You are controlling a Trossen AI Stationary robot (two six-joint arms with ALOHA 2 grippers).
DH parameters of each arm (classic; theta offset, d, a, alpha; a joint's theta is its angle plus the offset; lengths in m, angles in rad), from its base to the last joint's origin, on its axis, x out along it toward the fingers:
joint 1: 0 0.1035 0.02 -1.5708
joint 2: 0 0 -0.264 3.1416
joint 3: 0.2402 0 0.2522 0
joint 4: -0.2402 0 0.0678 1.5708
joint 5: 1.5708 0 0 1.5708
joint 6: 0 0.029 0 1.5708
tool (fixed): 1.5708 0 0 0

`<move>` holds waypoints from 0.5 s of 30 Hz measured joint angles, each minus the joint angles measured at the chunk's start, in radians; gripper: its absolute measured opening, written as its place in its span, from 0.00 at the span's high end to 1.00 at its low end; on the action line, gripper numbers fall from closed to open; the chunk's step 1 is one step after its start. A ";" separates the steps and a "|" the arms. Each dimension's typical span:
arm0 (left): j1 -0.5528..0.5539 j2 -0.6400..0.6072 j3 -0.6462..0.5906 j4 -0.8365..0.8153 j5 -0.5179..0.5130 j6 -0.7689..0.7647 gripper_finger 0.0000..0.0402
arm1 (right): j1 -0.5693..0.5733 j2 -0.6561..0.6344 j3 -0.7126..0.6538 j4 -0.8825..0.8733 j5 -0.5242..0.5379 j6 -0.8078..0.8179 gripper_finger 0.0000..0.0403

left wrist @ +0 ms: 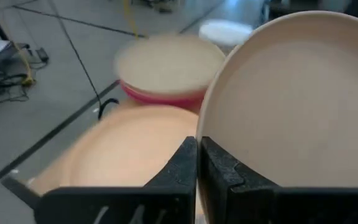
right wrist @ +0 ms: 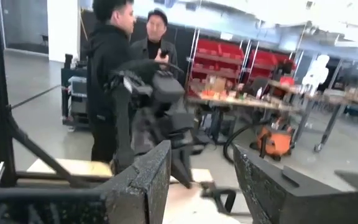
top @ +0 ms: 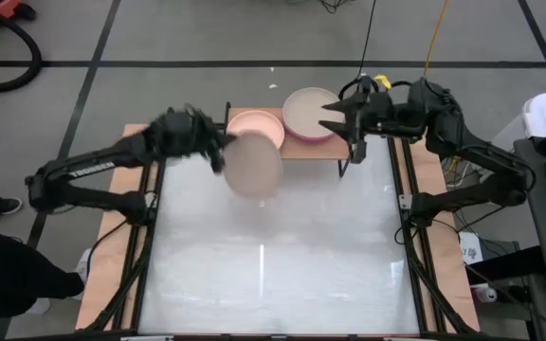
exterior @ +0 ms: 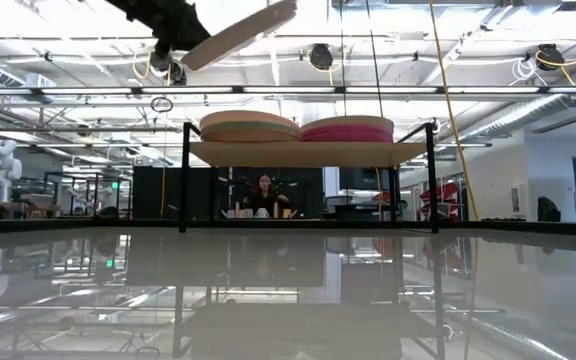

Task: Place and stack plates onto a shelf
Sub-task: Stack the gray plate on top of the light yellow plate on the shelf

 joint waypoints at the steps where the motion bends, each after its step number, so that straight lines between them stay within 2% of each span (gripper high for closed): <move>1: 0.058 -0.007 0.000 0.016 0.059 -0.011 0.98 | 0.000 -0.006 0.000 0.010 0.000 -0.005 0.61; 3: 0.155 0.007 0.015 0.019 0.171 -0.024 0.98 | 0.000 -0.013 0.000 0.032 0.000 -0.009 0.61; 5: 0.225 0.045 0.053 -0.025 0.217 -0.018 0.98 | 0.000 -0.015 0.001 0.048 0.000 -0.009 0.61; 10: 0.315 0.216 0.214 -0.197 0.223 0.028 0.98 | 0.000 -0.006 0.000 0.053 0.000 -0.022 0.61; 15: 0.344 0.379 0.349 -0.304 0.220 0.044 0.98 | 0.000 0.002 -0.001 0.013 0.000 -0.023 0.61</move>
